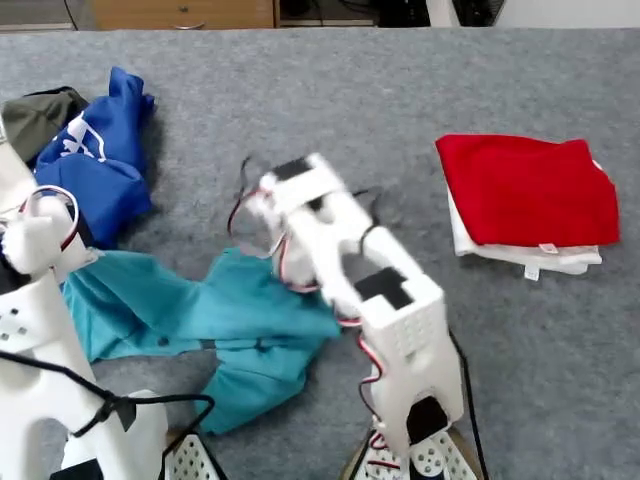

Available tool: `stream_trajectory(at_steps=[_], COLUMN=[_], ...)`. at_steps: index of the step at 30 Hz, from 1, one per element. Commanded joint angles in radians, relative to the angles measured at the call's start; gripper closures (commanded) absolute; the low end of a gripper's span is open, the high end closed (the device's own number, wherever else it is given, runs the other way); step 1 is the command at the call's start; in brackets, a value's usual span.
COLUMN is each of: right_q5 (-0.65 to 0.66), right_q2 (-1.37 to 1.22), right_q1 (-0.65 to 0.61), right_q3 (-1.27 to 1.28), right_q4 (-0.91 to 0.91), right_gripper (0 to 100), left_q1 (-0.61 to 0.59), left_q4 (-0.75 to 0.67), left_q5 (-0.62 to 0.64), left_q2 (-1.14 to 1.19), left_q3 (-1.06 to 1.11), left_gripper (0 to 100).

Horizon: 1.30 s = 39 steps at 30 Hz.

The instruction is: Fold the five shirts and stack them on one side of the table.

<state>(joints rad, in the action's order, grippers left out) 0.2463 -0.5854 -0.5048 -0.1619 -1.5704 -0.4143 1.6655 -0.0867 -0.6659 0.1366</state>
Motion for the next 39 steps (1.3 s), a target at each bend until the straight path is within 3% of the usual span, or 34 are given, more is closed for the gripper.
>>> stream_trajectory(at_steps=[1, 7, 12, 16, 21, 26, 29, 33, 39], right_q5=[-0.041, -0.015, 0.032, 0.118, 0.012, -0.011, -0.038, -0.044, -0.069], right_q2=[0.105, 0.105, -0.065, -0.162, -0.105, 0.048, 0.117, 0.128, 0.127], right_q1=[0.134, 0.24, 0.199, 0.153, 0.263, 0.306, 0.263, 0.114, -0.012], right_q3=[-0.257, -0.489, -0.401, -0.392, -0.496, -0.584, -0.573, -0.427, 0.042], right_q4=[0.009, 0.083, 0.164, 0.072, 0.048, -0.04, -0.097, -0.121, 0.209], right_gripper=[99.6, 99.6, 99.6, 98.1, 83.3, 82.8, 84.1, 98.3, 99.5], left_q1=[-0.009, -0.009, -0.005, -0.008, -0.005, -0.003, -0.003, -0.003, -0.009], left_q4=[-0.031, -0.068, -0.104, -0.144, -0.157, -0.166, -0.184, -0.183, -0.178], left_q5=[-0.005, 0.002, 0.0, -0.003, -0.005, -0.005, -0.005, -0.005, -0.005], left_q2=[-0.018, -0.013, -0.01, -0.01, -0.01, -0.008, -0.008, -0.008, -0.008], left_q3=[0.026, 0.04, 0.077, 0.137, 0.161, 0.16, 0.163, 0.163, 0.163], left_gripper=[98, 98, 98, 98, 98, 98, 98, 98, 98])
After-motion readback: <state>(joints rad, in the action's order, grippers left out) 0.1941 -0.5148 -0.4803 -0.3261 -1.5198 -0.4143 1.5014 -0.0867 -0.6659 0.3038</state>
